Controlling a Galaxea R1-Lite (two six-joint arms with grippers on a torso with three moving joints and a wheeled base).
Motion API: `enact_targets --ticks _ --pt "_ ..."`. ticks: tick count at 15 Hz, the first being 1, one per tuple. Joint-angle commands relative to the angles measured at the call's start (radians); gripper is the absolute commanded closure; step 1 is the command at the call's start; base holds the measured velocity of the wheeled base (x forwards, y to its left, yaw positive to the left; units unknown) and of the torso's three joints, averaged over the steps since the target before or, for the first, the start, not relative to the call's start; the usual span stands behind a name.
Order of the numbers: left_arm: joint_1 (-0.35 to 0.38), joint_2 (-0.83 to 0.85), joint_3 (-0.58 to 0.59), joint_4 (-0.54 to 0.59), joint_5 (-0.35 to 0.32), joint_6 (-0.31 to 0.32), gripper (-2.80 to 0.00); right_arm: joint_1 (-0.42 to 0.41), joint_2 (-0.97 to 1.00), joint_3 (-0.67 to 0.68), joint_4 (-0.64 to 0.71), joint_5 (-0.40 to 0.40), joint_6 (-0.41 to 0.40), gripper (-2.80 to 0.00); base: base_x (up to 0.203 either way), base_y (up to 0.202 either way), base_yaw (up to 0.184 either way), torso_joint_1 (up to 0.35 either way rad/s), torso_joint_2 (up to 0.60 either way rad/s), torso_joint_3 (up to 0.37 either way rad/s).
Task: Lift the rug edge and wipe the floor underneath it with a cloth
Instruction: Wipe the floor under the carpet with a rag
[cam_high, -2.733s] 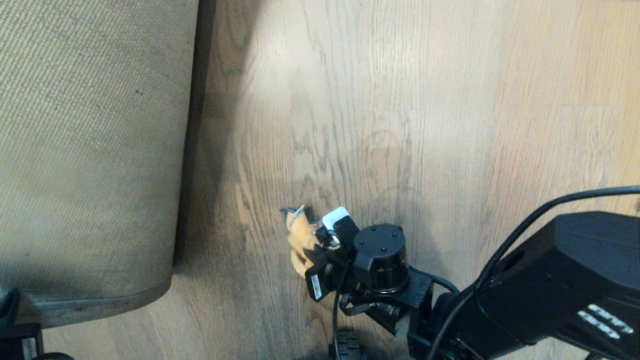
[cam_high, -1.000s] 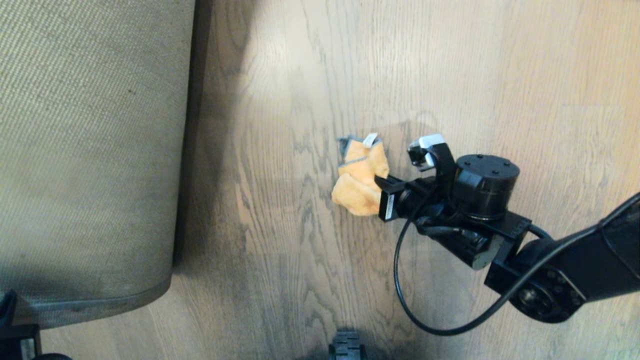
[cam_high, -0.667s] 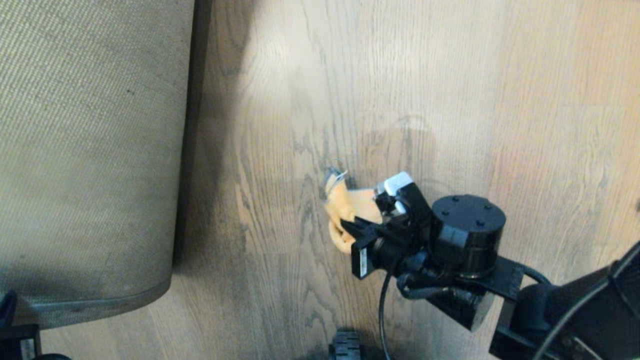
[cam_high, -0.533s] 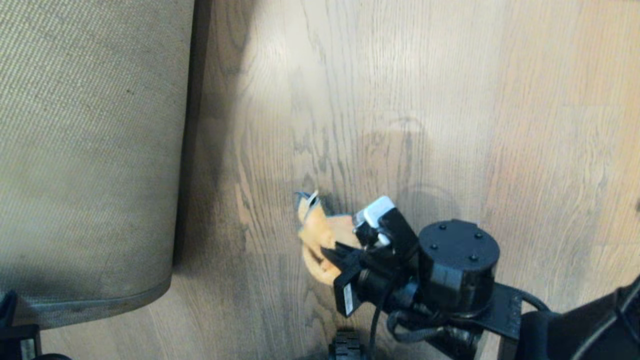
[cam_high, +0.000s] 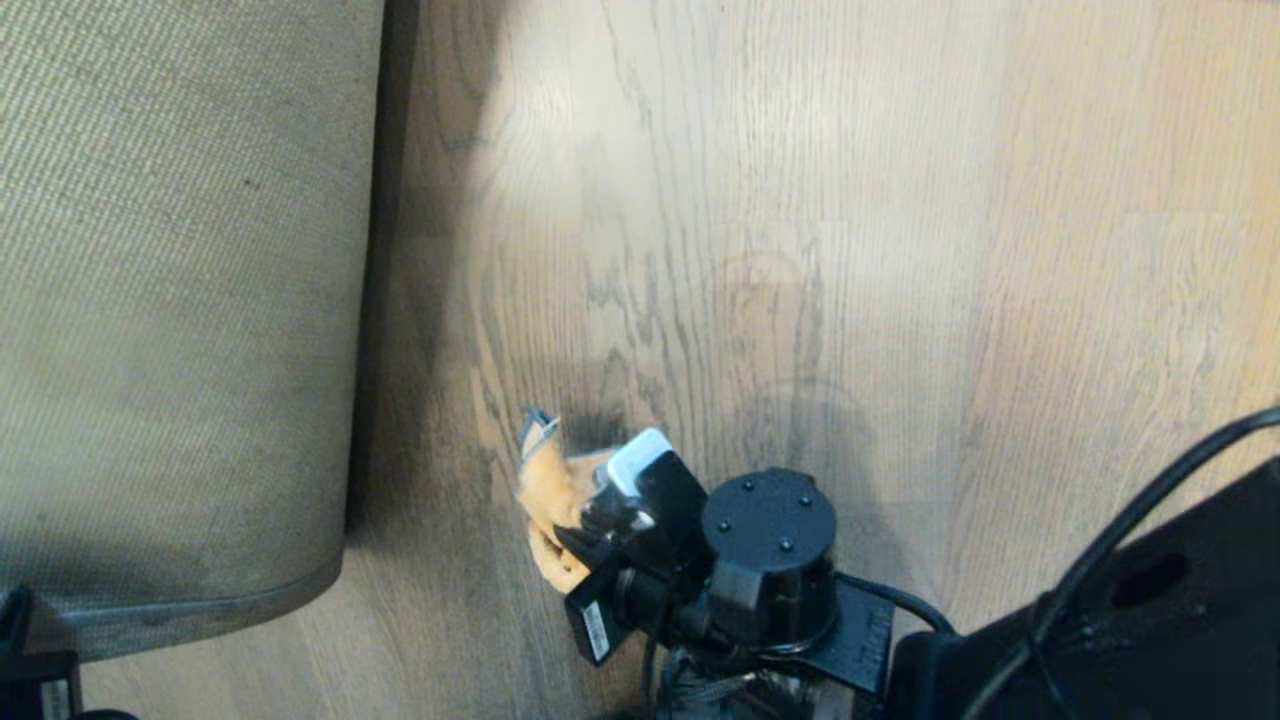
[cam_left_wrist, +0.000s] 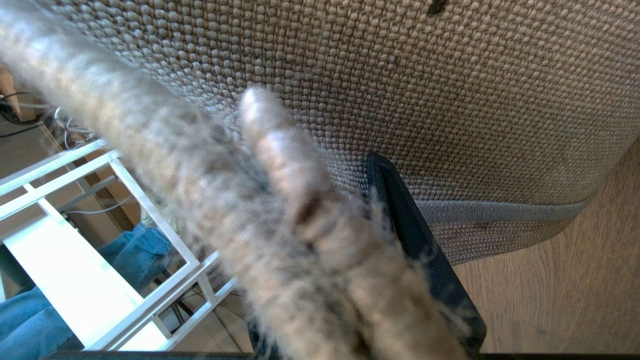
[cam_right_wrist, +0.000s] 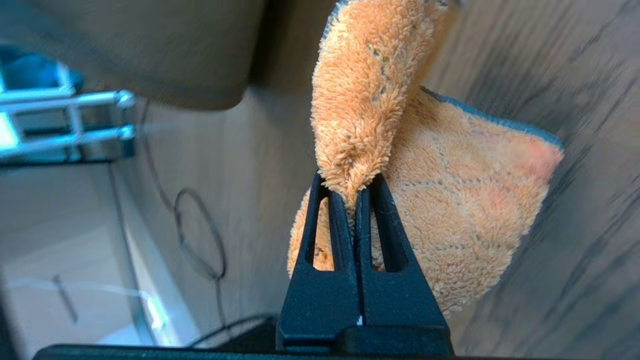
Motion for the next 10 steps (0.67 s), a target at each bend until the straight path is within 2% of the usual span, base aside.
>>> enact_targets --ticks 1,5,10 --pt "0.000 -0.001 0.000 0.004 0.005 0.000 0.00 -0.045 0.093 -0.086 -0.019 0.000 0.001 0.00 0.000 0.000 0.000 0.000 0.00 0.000" --pt "0.000 -0.001 0.000 0.006 0.007 -0.003 0.00 -0.146 0.117 -0.158 -0.042 0.001 0.002 0.00 0.000 0.000 0.000 0.000 0.00 0.000" --pt "-0.007 0.000 0.000 0.007 0.005 -0.007 0.00 -0.214 0.016 -0.145 -0.036 0.000 0.001 0.00 0.000 0.000 0.000 0.000 0.00 0.000"
